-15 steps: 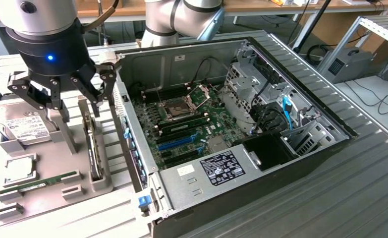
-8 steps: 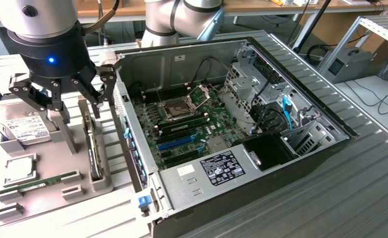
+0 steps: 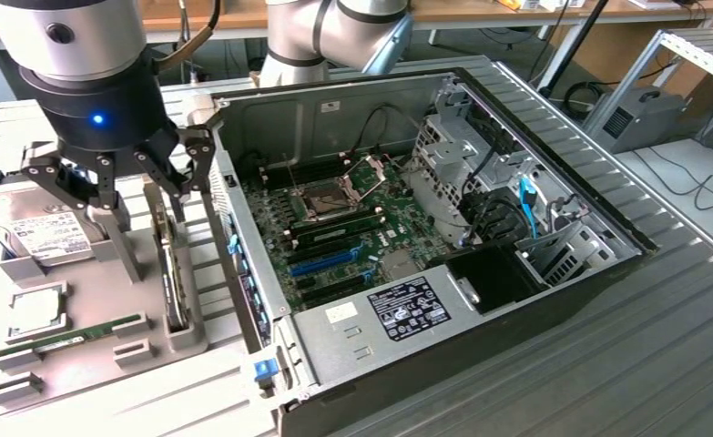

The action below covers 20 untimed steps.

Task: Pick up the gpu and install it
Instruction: 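Pick up the gpu and move the gpu toward the slot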

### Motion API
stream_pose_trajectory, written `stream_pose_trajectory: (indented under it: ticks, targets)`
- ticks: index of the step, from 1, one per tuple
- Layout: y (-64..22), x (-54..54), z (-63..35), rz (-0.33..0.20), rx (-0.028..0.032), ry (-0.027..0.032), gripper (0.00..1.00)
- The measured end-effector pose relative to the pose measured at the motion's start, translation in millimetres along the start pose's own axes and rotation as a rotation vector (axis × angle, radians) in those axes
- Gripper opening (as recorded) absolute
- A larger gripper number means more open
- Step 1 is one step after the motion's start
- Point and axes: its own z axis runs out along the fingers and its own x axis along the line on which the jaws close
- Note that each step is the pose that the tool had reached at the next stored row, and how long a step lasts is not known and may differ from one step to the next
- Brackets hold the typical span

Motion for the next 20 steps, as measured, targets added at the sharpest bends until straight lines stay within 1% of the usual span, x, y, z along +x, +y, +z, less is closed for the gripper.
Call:
stream_pose_trajectory:
  ticks: [20]
  targets:
    - [-0.5,0.3,9.9,0.000,0.0000,0.0000,0.54]
